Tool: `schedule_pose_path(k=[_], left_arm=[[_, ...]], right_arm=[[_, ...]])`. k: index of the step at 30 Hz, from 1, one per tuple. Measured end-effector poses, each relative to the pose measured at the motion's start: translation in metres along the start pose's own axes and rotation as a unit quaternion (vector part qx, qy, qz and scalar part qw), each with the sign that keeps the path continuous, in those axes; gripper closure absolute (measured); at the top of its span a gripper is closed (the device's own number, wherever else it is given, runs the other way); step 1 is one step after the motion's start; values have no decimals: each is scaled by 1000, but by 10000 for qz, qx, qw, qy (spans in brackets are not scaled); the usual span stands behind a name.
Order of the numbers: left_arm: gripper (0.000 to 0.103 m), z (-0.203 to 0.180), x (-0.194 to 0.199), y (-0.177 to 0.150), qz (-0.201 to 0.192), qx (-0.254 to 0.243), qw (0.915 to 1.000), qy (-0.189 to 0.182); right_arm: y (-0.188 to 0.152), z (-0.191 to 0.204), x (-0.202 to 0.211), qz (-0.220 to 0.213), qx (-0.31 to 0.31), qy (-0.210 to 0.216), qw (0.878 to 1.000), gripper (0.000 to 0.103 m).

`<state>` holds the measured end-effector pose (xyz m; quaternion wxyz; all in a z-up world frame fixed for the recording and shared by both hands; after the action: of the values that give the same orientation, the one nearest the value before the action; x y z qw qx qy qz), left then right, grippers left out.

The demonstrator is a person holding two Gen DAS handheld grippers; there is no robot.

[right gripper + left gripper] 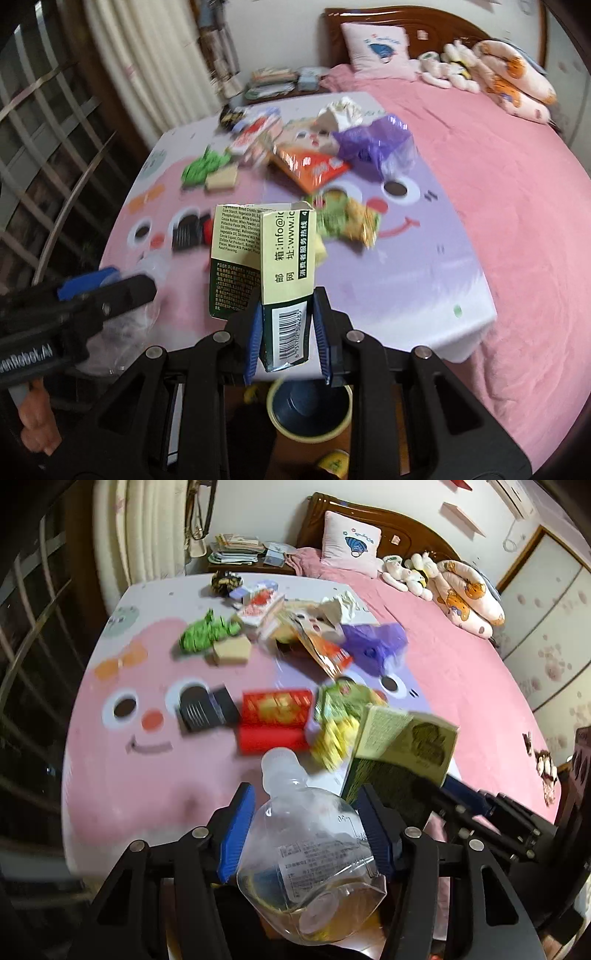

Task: Collect trash
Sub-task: 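Lift the bottle and box and carry both grippers down toward the trash bin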

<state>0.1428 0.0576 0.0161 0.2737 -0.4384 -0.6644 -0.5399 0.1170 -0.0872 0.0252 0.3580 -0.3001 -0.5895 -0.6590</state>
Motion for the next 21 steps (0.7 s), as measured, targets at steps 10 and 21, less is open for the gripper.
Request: schedule_pose_path(k=[10,21], left_arm=[[67,-43,-26,-129,299,206,9993,-108],[79,-6,-196,-259,950,194,9950,245]], right_arm=[[-124,-45,5,697,216,305,9969,80],[-283,-91,-153,1839,-311,-53,9824,81]])
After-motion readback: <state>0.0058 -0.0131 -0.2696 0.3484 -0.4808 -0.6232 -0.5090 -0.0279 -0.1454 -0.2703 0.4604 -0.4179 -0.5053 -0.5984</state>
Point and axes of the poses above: each gripper's, at about its wrist camera, not at the fingertips, and x roughly against the way its jaws point, z to its left, y to its top, the point moved 4 cm from there along -x, roughly the way its jaws point, and after that the axes turned 1 degree about y, right-handed, at the moved point
